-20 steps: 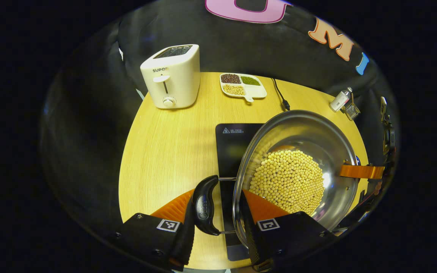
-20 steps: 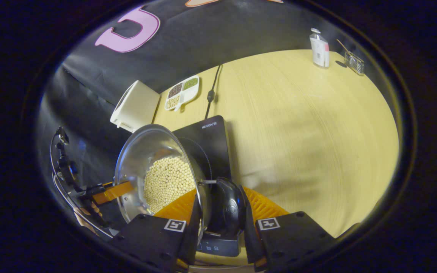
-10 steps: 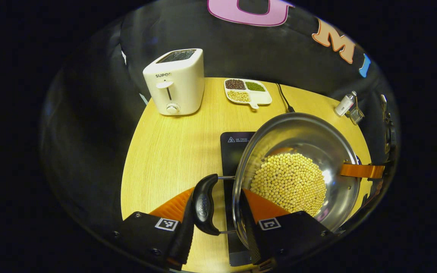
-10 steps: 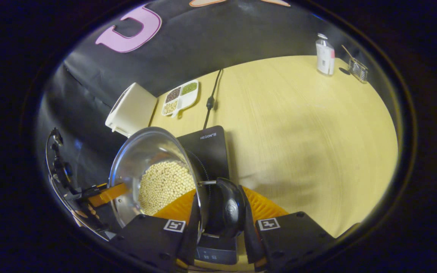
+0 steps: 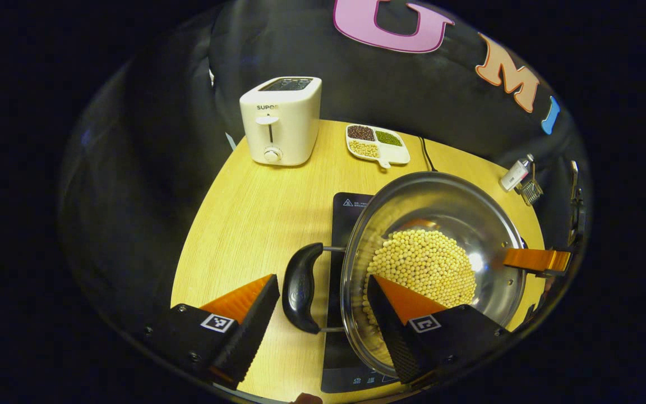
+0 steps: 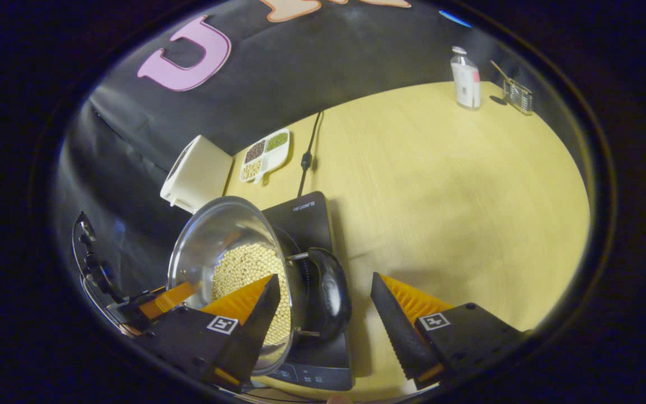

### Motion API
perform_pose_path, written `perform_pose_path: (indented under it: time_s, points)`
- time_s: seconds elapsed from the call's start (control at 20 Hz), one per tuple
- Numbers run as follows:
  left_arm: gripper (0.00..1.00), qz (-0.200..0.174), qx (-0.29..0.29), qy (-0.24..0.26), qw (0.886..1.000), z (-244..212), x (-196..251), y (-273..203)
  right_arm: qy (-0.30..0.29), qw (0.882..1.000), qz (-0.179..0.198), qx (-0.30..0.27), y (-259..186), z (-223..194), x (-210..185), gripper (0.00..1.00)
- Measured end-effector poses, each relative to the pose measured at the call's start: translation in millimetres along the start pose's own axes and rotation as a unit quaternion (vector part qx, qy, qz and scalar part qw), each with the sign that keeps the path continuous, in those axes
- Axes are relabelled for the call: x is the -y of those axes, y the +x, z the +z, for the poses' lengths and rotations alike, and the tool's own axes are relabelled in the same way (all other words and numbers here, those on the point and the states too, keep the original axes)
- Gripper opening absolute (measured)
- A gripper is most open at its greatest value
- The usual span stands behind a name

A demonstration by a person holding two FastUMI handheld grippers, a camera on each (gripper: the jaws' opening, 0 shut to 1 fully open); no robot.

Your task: First push the handle of the pot to place it horizontally, then grasp the pot with both hands and set it on the induction cooktop.

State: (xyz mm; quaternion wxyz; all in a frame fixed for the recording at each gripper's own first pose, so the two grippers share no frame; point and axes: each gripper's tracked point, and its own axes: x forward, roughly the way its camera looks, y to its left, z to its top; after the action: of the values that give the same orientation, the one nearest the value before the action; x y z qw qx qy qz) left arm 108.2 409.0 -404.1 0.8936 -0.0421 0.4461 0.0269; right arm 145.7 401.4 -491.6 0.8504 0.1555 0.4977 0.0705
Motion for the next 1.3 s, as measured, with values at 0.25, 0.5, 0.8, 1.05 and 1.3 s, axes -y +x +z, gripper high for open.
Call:
perform_pose_path:
  time_s: [0.25, 0.5, 0.8, 1.05, 1.3]
  points:
    - [0.98, 0.034, 0.047, 0.000, 0.998, 15, 15, -33, -0.018, 0.998, -0.014, 0.061, -49, 14, 18, 0.93]
    - [0.97, 0.009, 0.077, 0.030, 0.997, 31, 79, -68, -0.006, 0.993, -0.009, 0.118, -107, 31, 36, 1.00]
    - [0.97, -0.014, 0.153, 0.046, 0.987, 55, 183, -126, -0.016, 0.978, 0.029, 0.206, -198, 79, 73, 1.00]
    - [0.97, -0.004, 0.258, 0.034, 0.966, 73, 270, -194, -0.086, 0.949, 0.062, 0.297, -305, 125, 99, 0.99]
    - [0.96, 0.004, 0.361, 0.030, 0.932, 84, 334, -273, -0.145, 0.912, 0.067, 0.377, -403, 144, 116, 0.99]
